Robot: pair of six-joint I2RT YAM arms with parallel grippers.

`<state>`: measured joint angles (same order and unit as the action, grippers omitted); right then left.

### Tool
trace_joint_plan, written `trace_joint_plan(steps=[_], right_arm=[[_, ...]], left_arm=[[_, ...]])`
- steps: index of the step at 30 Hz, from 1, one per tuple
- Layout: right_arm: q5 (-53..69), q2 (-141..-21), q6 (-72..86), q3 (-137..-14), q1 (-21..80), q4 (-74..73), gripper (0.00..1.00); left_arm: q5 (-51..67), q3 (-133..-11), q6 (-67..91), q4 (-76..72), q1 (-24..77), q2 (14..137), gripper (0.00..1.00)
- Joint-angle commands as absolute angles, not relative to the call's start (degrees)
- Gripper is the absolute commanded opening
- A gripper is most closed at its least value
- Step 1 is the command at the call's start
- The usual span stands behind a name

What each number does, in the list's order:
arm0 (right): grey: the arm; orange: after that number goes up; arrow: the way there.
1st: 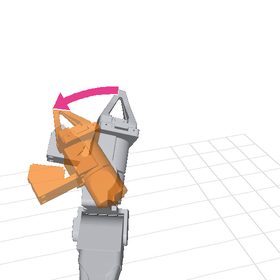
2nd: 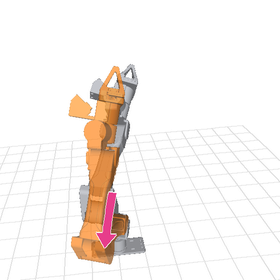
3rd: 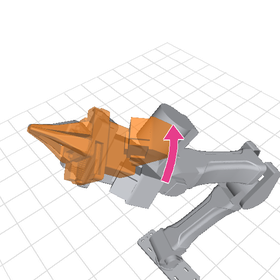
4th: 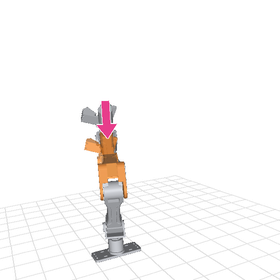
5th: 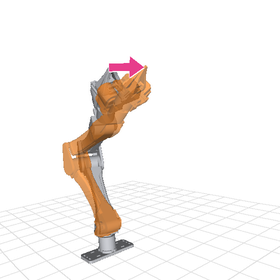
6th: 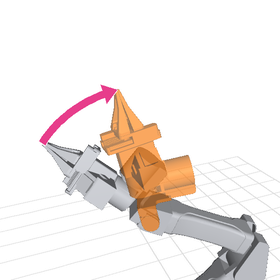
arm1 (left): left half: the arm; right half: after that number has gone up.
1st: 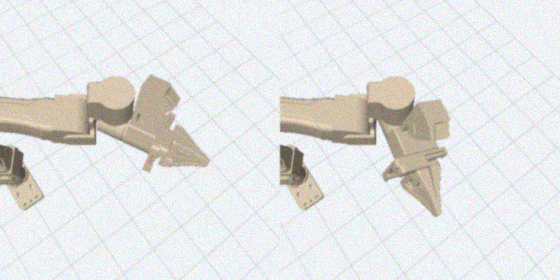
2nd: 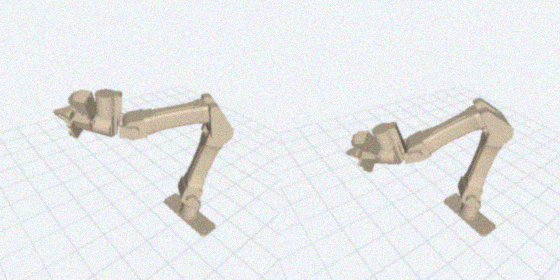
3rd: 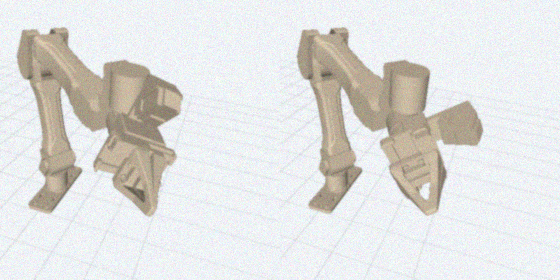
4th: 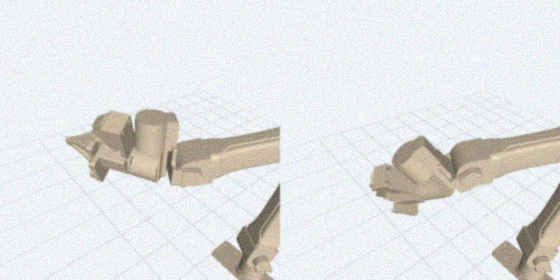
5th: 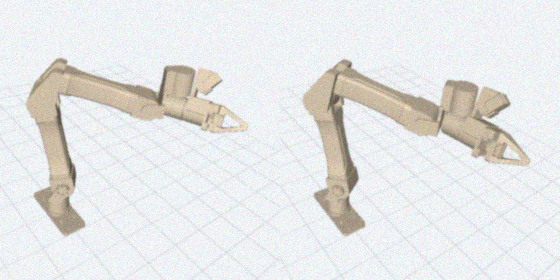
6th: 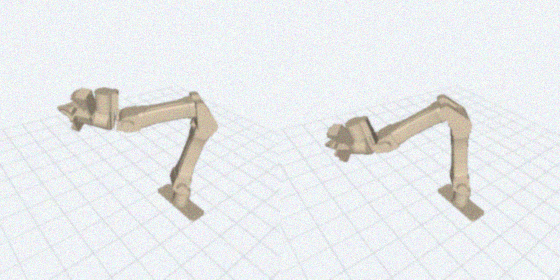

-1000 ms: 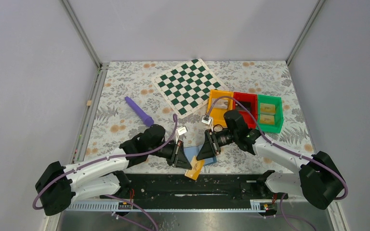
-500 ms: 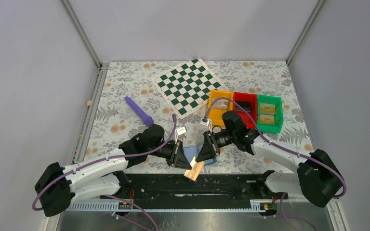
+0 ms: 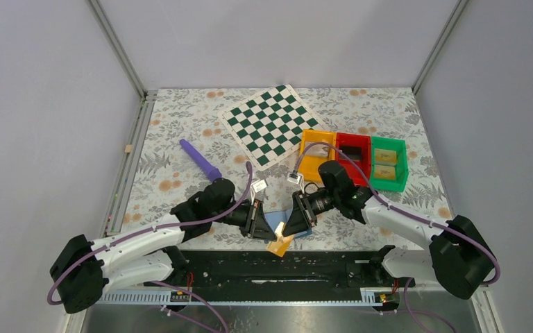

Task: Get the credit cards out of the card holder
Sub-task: Place the credit card in the storage box.

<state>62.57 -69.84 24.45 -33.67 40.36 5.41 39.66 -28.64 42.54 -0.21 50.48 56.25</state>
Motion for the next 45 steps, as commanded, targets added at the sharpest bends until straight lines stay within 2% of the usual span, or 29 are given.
trace_joint_plan(steps=[1,4,9,16,17,18,19,20,21,23,24,27,31,33,38,41,45], right_arm=[[59.0,-66.9,24.2,-36.5,40.6,3.1,0.34],[58.5,-65.3,24.2,-37.1,40.6,2.8,0.32],[59.5,-66.3,23.8,-37.8,40.7,2.3,0.2],[59.2,-66.4,24.8,-37.3,40.7,4.2,0.17],[58.7,-66.1,24.7,-37.4,40.6,4.0,0.11],[57.6,-65.6,24.8,-37.5,40.4,3.7,0.01],[56.0,-65.0,25.2,-37.6,39.9,3.3,0.0],[55.0,-64.7,25.8,-37.5,38.8,3.2,0.0],[54.7,-64.3,26.7,-37.6,37.3,3.1,0.0],[54.9,-63.3,28.3,-37.4,32.3,2.8,0.0],[54.9,-62.6,28.2,-37.5,29.9,2.1,0.0],[53.8,-60.2,26.0,-39.6,23.2,-3.9,0.0],[40.8,-60.9,16.3,-49.7,16.5,-20.4,0.0],[34.4,-62.5,14.8,-53.5,12.9,-23.9,0.0],[28.2,-64.5,12.3,-58.1,1.4,-25.4,0.0],[23.8,-65.6,10.6,-59.3,-7.2,-25.4,0.0],[18.3,-69.9,9.1,-61.0,-12.8,-25.6,0.0]], left_arm=[[40.2,-29.2,42.1,-2.6,50.1,55.8,0.0],[41.0,-28.9,42.3,-3.2,50.1,55.9,0.0],[41.3,-28.7,42.4,-3.5,50.0,55.5,0.0],[41.9,-28.4,42.9,-4.7,50.1,56.6,0.0],[41.6,-28.6,42.9,-4.4,50.0,56.6,0.0],[40.5,-29.1,42.7,-3.2,50.0,56.5,0.0],[38.9,-29.9,42.1,-1.2,49.9,56.3,0.02],[36.7,-30.7,41.6,1.4,49.6,55.9,0.11],[34.7,-31.5,41.1,3.6,49.3,55.5,0.26],[31.1,-33.2,40.1,7.7,48.2,54.3,0.43],[28.7,-34.4,39.5,10.2,47.8,53.7,0.5],[18.6,-40.0,35.7,21.3,47.1,53.1,0.61],[9.8,-46.3,31.0,32.1,47.1,52.8,0.77],[5.5,-48.6,29.7,35.4,47.1,51.7,0.96],[-4.1,-49.6,28.4,41.4,47.1,48.5,0.99],[-6.5,-48.4,27.4,41.7,47.1,45.4,0.99],[-8.9,-48.8,26.2,42.0,47.1,42.4,0.99]])
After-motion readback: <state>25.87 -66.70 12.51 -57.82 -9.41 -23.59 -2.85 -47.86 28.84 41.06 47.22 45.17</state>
